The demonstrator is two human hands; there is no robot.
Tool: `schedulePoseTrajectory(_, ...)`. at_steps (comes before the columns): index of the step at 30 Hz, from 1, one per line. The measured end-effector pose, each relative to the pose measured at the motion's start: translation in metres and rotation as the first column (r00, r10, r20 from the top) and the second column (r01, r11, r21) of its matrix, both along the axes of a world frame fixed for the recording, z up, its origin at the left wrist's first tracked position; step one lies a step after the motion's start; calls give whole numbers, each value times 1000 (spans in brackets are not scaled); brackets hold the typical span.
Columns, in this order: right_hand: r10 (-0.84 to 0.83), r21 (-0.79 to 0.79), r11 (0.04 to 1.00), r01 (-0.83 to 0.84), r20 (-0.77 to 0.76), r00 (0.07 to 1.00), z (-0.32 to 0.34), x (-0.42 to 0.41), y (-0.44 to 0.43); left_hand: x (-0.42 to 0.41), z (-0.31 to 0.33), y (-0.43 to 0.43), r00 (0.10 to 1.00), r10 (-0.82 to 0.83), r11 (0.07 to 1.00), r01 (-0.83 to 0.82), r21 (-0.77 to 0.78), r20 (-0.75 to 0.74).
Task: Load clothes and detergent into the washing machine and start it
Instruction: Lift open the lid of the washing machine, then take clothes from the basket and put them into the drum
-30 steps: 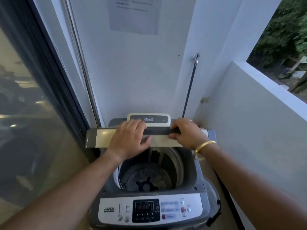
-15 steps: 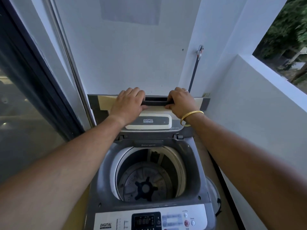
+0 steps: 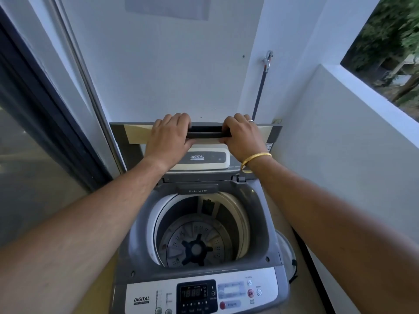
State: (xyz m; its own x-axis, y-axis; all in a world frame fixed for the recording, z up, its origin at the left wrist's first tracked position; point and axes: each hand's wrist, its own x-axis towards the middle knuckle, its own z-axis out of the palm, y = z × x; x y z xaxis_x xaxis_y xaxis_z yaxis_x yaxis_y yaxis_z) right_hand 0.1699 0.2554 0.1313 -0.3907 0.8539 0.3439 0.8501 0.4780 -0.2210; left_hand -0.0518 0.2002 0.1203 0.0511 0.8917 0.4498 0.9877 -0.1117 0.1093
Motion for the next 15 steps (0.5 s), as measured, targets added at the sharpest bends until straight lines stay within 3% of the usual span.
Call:
schedulePoseTrajectory(5,34,24,999,-31,-135,990,-7,25,-21,31,2,-13,995,52,993,-42,107,-84)
schedulePoseTrajectory(11,-55,161,983,86,-185,981,-22,98,-30,116,-7,-8,967,-233,955,248,164,-105)
schedulePoseTrajectory(15,-155,134,975,177,-163,974,-52,169,-22,190,-26,0,915,-399,887,402,228,-58)
